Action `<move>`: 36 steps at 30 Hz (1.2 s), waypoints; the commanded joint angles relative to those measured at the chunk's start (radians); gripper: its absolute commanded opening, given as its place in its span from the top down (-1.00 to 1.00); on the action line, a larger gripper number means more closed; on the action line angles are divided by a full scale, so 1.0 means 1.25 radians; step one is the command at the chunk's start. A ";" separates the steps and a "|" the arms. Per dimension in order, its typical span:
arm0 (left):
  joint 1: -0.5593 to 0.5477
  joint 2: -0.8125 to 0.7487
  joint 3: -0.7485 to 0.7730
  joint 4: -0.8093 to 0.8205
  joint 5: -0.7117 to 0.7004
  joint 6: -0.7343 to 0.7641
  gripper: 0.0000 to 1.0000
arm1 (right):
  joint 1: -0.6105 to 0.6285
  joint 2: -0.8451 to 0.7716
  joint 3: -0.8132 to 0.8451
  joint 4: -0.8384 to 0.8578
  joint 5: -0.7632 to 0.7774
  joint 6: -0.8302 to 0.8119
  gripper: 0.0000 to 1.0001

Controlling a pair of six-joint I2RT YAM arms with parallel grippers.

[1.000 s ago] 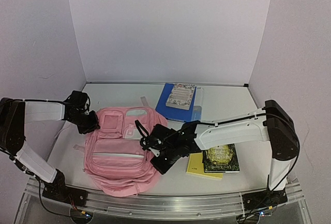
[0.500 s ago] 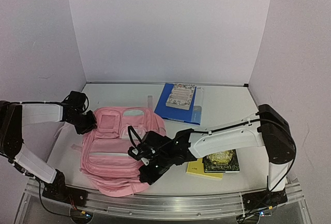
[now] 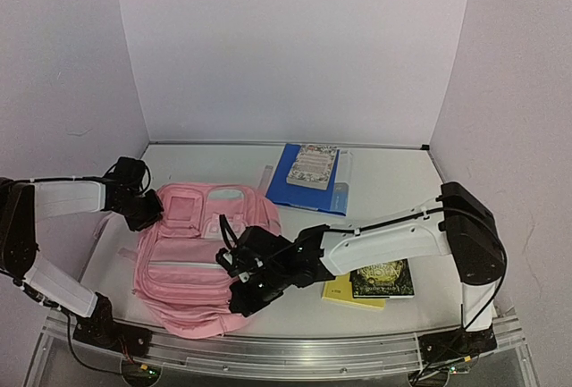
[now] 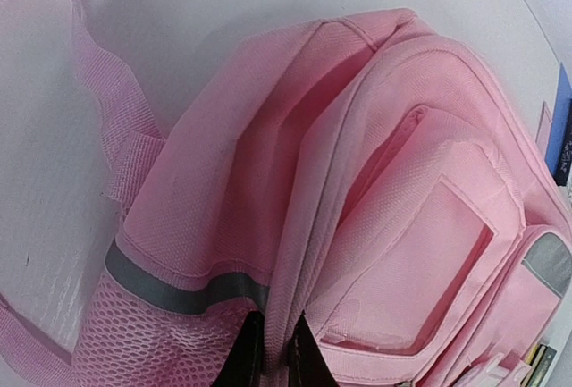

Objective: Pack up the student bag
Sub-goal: Unzip the student bag at the center of the board.

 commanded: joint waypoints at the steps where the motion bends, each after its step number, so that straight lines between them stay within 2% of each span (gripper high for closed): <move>1: 0.008 -0.046 0.005 0.044 -0.030 -0.057 0.99 | -0.055 -0.103 0.001 0.084 -0.021 0.005 1.00; 10: 0.008 -0.047 -0.005 0.057 0.020 -0.038 1.00 | -0.165 -0.162 -0.031 -0.010 0.036 -0.076 1.00; 12: 0.007 -0.056 -0.008 0.057 0.040 -0.019 0.93 | -0.173 -0.161 -0.033 -0.019 0.050 -0.090 1.00; 13: 0.007 -0.064 -0.009 0.057 0.054 -0.009 0.80 | -0.178 -0.161 -0.037 -0.021 0.059 -0.097 1.00; 16: -0.004 -0.096 -0.005 0.046 0.076 0.023 0.12 | -0.205 -0.149 -0.053 -0.023 0.075 -0.112 1.00; 18: -0.039 -0.117 0.011 0.018 0.058 0.040 -0.18 | -0.228 -0.140 -0.064 -0.023 0.076 -0.121 1.00; 20: -0.091 -0.137 0.028 0.004 0.038 0.061 -0.59 | -0.243 -0.129 -0.067 -0.023 0.074 -0.132 1.00; 22: -0.164 -0.145 0.051 -0.013 0.009 0.097 -0.80 | -0.254 -0.119 -0.065 -0.023 0.070 -0.144 1.00; 25: -0.266 -0.151 0.080 -0.038 -0.012 0.160 -0.89 | -0.270 -0.109 -0.060 -0.023 0.069 -0.160 1.00; 32: -0.494 -0.181 0.056 -0.008 -0.039 0.335 -0.92 | -0.288 -0.098 -0.056 -0.023 0.053 -0.165 1.00; 34: -0.550 -0.186 0.053 -0.019 -0.123 0.347 -0.92 | -0.289 -0.095 -0.058 -0.022 0.048 -0.164 1.00; 36: -0.564 -0.182 0.070 -0.064 -0.242 0.316 -0.93 | -0.289 -0.093 -0.057 -0.021 0.044 -0.163 1.00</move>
